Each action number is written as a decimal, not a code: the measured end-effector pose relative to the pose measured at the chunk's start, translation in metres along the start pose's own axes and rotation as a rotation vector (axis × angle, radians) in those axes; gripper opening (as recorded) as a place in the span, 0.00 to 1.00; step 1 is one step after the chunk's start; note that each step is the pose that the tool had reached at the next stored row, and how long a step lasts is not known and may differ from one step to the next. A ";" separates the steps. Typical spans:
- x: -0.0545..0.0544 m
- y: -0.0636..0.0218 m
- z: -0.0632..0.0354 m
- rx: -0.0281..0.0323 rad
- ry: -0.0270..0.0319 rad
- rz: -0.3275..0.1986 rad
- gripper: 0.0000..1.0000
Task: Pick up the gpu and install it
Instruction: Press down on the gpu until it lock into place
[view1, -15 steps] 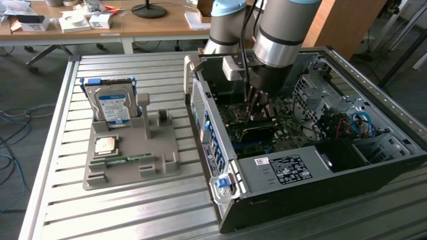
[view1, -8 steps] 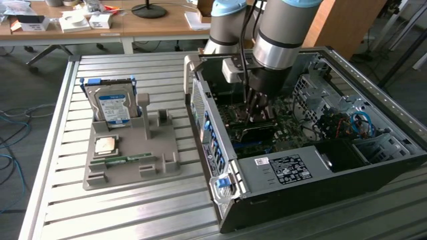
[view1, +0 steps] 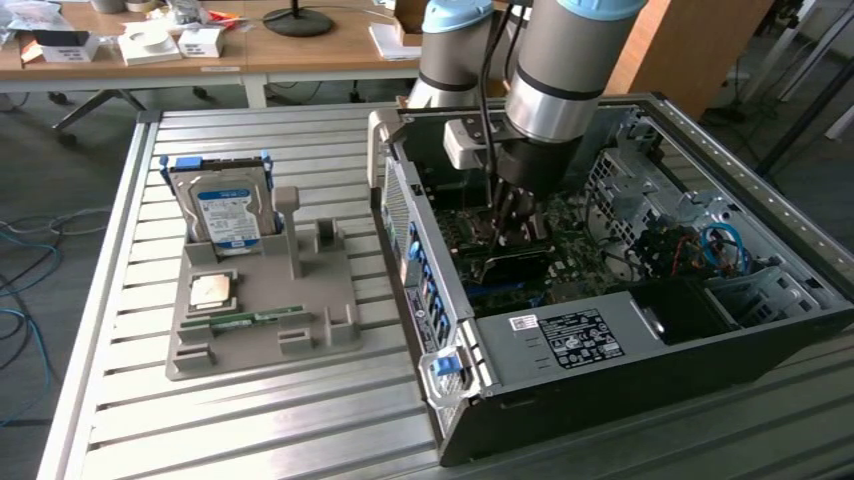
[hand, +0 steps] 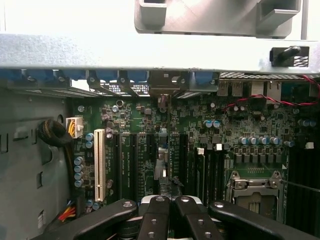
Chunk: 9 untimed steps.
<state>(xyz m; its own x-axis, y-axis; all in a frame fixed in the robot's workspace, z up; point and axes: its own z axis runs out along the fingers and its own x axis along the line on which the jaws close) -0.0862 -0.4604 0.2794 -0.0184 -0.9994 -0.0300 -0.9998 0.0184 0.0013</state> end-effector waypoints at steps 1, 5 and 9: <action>0.000 -0.0001 0.0001 0.0000 0.0000 0.000 0.11; 0.000 -0.0003 0.0002 0.0000 -0.0001 0.000 0.11; 0.000 -0.0008 0.0004 0.0000 -0.0001 0.000 0.11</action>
<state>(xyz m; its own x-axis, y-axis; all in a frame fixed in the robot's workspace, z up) -0.0855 -0.4604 0.2790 -0.0181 -0.9994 -0.0301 -0.9998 0.0181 0.0013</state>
